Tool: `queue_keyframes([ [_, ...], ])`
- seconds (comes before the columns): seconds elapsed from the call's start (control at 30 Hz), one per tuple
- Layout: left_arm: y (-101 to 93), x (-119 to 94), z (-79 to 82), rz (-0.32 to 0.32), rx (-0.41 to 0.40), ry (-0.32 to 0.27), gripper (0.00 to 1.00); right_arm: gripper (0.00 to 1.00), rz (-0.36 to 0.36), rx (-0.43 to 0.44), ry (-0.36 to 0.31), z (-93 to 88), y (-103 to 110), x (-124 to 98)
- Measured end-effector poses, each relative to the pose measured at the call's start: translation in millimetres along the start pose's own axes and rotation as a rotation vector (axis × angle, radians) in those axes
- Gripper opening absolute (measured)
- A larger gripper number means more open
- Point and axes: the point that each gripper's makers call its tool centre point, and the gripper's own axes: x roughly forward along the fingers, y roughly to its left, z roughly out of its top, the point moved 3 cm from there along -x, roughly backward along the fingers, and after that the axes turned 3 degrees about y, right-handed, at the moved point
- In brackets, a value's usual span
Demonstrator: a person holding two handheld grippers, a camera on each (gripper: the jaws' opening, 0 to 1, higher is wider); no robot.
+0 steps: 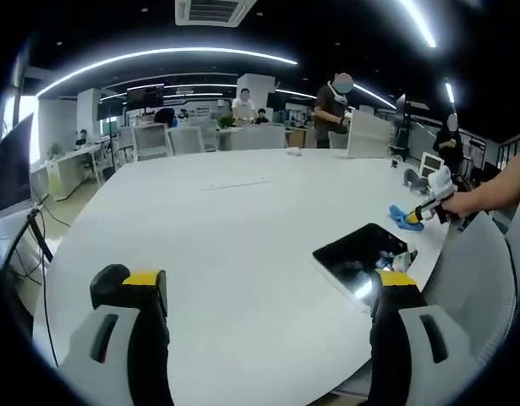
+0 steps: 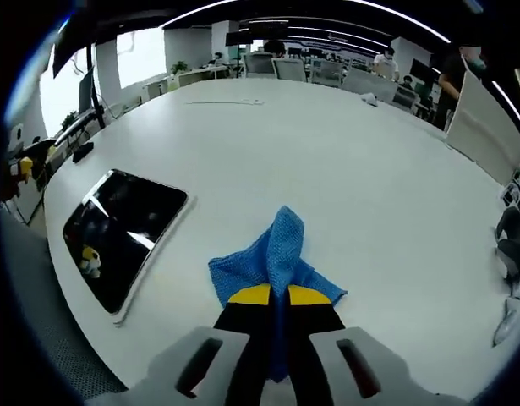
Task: Wipe the mirror surface with the cleaning cloth until all visible marks leave the cleaned area.
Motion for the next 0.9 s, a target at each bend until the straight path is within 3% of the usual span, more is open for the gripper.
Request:
queue_keyframes([
  [0.07,-0.3,0,-0.6,-0.003,-0.001,0.003,0.99,0.00,0.019,0.042,0.020,2.3,-1,-1],
  [0.47,-8.4,0,4.3,-0.030,0.021,0.006,0.99,0.00,0.145,0.114,-0.050,62.4,32,-21],
  [0.67,-7.1,0,5.7,-0.035,0.028,0.003,0.99,0.00,0.201,0.102,-0.037,77.2,63,-6],
  [0.9,-9.0,2,1.8,-0.038,0.020,0.006,0.99,0.00,0.223,0.070,0.005,75.8,99,21],
])
